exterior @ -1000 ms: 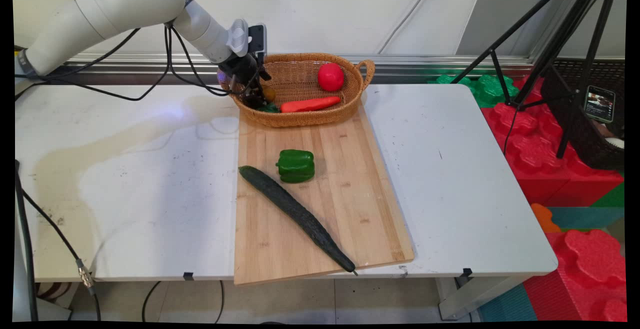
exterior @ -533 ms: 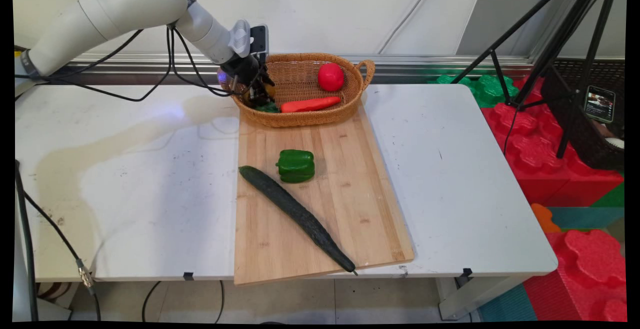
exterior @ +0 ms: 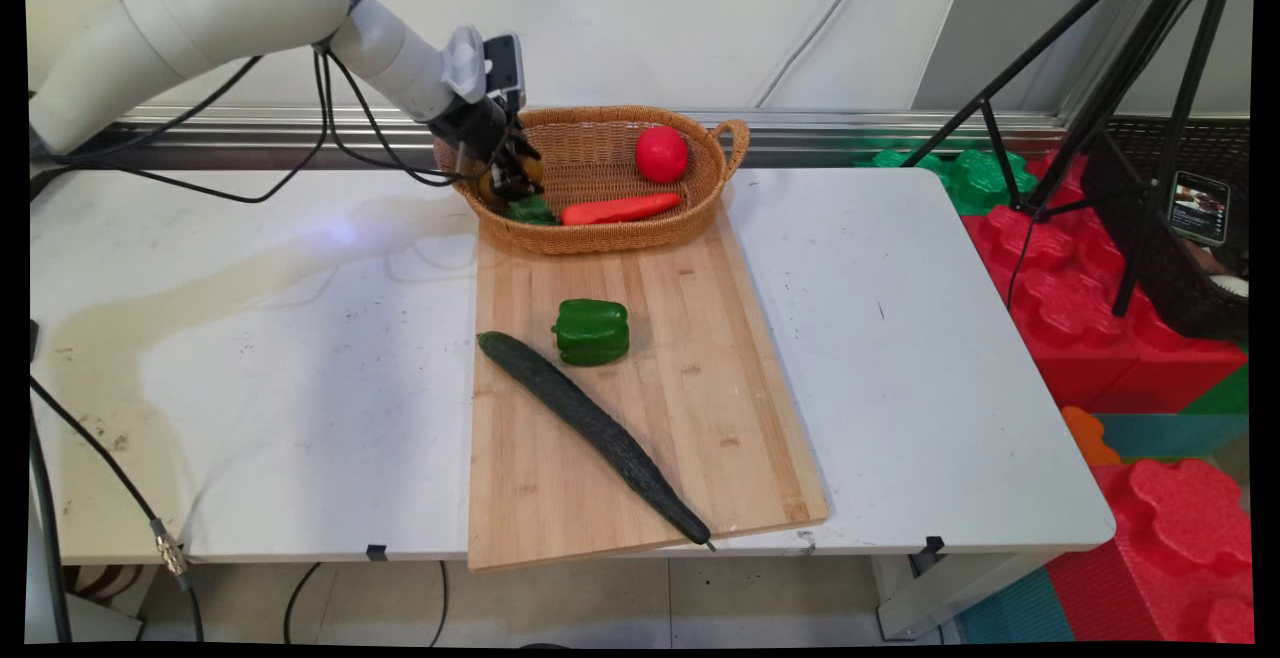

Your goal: Place the picked object on the cutting board

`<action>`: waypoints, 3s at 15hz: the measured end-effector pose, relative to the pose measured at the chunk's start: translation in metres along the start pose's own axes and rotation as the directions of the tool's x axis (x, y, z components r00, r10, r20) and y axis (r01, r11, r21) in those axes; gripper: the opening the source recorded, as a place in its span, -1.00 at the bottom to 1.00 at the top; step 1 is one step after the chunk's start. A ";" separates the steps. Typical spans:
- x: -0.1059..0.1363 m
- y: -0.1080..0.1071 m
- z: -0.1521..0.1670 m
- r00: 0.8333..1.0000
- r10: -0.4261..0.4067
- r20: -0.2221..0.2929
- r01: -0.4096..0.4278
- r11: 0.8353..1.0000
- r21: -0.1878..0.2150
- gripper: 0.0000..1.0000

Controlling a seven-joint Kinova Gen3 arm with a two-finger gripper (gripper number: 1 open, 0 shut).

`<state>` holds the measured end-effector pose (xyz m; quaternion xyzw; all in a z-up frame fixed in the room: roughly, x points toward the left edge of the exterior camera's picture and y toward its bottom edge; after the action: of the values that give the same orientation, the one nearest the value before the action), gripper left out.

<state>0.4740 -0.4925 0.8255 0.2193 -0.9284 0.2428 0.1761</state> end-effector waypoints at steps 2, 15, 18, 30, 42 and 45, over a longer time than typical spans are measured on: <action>0.000 0.001 -0.010 1.000 -0.012 -0.012 0.012 1.000 0.014 -1.00; -0.010 0.018 -0.101 0.988 -0.081 -0.134 0.085 0.996 0.020 -1.00; -0.016 0.026 -0.122 0.980 -0.104 -0.169 0.102 0.995 -0.020 -1.00; -0.017 0.077 -0.174 0.944 -0.126 -0.305 0.053 0.970 -0.238 -1.00; 0.042 0.137 -0.143 0.924 -0.041 -0.380 -0.103 0.930 -0.352 -1.00; 0.069 0.152 -0.118 0.925 -0.028 -0.380 -0.122 0.923 -0.365 -1.00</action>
<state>0.3673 -0.3333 0.8951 0.1072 -0.9113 0.0990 0.3851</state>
